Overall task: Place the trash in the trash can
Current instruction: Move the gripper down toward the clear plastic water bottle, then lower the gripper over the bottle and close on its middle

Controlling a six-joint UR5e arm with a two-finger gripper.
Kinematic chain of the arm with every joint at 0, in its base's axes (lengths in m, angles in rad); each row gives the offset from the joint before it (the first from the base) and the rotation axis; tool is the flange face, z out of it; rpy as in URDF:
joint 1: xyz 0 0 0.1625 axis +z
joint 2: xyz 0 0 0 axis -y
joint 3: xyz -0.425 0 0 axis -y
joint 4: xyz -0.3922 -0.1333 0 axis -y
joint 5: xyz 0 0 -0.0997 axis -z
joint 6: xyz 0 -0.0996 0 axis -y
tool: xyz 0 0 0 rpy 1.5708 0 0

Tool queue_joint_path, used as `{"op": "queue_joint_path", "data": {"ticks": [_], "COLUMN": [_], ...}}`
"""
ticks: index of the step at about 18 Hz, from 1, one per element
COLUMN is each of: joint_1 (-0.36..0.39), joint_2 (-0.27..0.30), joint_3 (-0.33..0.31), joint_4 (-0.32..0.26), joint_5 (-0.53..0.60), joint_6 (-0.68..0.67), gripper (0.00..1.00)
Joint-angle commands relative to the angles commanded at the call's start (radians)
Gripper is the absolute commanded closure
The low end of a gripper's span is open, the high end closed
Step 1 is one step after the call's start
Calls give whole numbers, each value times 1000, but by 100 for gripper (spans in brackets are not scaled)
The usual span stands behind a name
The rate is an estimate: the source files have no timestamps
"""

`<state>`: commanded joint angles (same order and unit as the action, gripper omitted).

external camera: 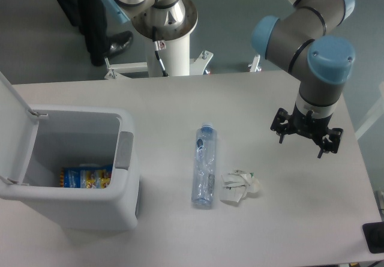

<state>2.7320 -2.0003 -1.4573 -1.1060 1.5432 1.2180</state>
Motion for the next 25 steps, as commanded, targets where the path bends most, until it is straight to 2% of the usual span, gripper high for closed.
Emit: {"op": "queue_joint_path", "data": {"ticks": [5,7,10,12,18,25], "joint_1": [-2,-3,-8,-14,-116,-242], "joint_2": [0,0,5,6,-44,-64], "joint_3": [-5,-27,-106,-138,-141,-141], "joint_4": [3,52,164,199,199,184], "joint_5": [-8,-21,-70,-71,-48,-31], "joint_6": [-14,-38,-135,-187,-247,-483], "gripper": [0,0,0,0,0,0]}}
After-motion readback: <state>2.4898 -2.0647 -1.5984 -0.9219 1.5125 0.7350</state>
